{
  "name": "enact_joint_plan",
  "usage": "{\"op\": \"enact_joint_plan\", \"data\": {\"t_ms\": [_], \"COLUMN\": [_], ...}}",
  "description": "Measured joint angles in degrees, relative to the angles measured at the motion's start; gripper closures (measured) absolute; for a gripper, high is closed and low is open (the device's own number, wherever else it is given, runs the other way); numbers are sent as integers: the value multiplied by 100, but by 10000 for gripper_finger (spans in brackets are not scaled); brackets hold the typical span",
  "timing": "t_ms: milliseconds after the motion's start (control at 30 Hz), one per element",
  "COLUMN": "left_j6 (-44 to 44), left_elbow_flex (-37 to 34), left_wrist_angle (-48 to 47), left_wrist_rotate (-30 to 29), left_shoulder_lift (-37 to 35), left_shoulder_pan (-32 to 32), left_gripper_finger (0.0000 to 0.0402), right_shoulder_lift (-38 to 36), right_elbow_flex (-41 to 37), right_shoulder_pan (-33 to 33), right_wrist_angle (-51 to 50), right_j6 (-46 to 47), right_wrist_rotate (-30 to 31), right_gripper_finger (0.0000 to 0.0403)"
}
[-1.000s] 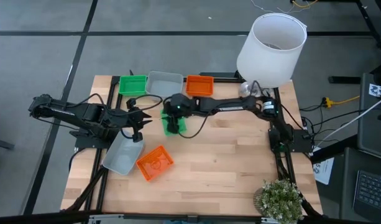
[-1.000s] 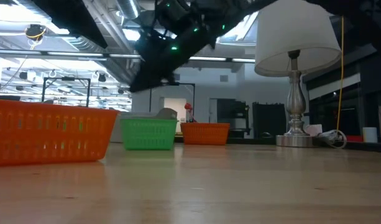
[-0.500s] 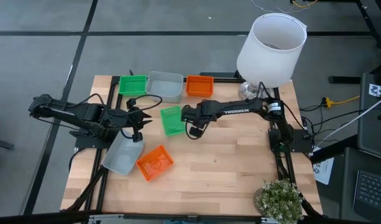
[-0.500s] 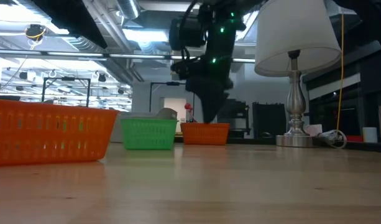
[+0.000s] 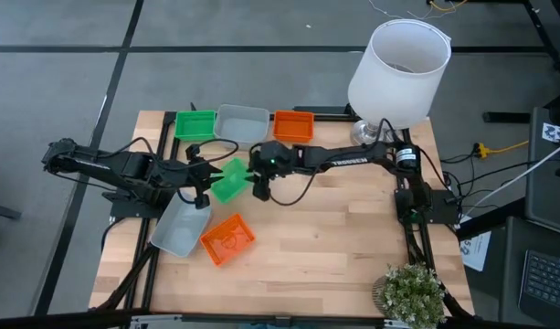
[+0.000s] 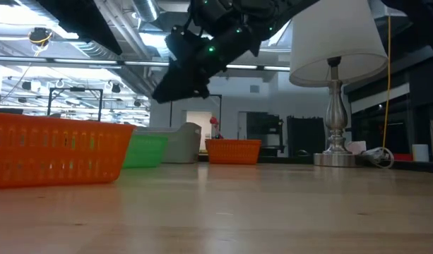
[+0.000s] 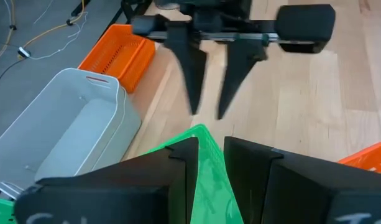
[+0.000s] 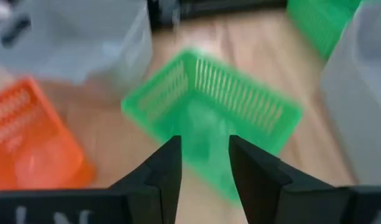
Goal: Stack baskets by color
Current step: Stack the bottom green bin on top of the top green bin
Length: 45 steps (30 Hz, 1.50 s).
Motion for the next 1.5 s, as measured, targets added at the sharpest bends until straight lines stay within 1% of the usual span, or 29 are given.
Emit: {"op": "enact_joint_plan", "data": {"t_ms": [67, 133, 200, 333, 433, 500, 633, 733, 767, 867, 933, 1000, 1100, 1167, 1300, 1433, 1500], "left_j6": [-49, -460, -869, -905, -921, -917, -712, -731, -752, -752, -754, -741, -721, -713, -640, -378, -361], "left_elbow_flex": [0, -48, -183, -280, -278, -236, -76, -45, -42, -42, -42, -42, -39, -39, -39, -39, -39], "left_wrist_angle": [-4, 57, 149, 300, 653, 848, 862, 860, 849, 773, 753, 699, 461, 279, 167, 229, 224], "left_wrist_rotate": [2, 36, 209, 779, 1126, 1364, 1377, 1407, 1506, 1949, 2073, 1962, 1548, 1394, 1078, 1121, 1262], "left_shoulder_lift": [2, 0, 50, 371, 754, 1035, 1617, 1836, 1909, 2175, 2336, 2454, 2544, 2561, 2558, 2573, 2647], "left_shoulder_pan": [-2, 0, 5, 171, 427, 646, 1158, 1434, 1526, 1753, 1835, 1934, 2194, 2390, 2774, 3030, 3131], "left_gripper_finger": [331, 331, 331, 331, 330, 328, 319, 313, 312, 308, 306, 306, 305, 305, 305, 305, 305], "right_shoulder_lift": [-15, -15, -27, -129, -315, -463, -843, -1227, -1395, -1993, -2488, -2980, -3660, -4037, -4605, -4938, -5033], "right_elbow_flex": [2, 2, 2, 2, 2, 2, 0, -91, -171, -468, -834, -1264, -1931, -2346, -3030, -3411, -3496], "right_shoulder_pan": [11, 23, 18, -1, 4, -9, -51, -100, -133, -265, -296, -283, -186, -109, 55, 198, 268], "right_wrist_angle": [-525, -1087, -1712, -3263, -4193, -4733, -5606, -6249, -6555, -7086, -7247, -7107, -6724, -6391, -5715, -5370, -5287], "right_j6": [30, 177, 306, 830, 1056, 1117, 1403, 1571, 1704, 2462, 2926, 3270, 3623, 3648, 3623, 3624, 3628], "right_wrist_rotate": [-1, 164, 694, 2136, 3002, 3433, 4201, 4741, 4859, 4940, 4954, 4963, 4934, 4845, 4406, 4182, 4150], "right_gripper_finger": [269, 269, 269, 269, 269, 269, 269, 269, 269, 269, 269, 269, 269, 269, 269, 269, 269]}}
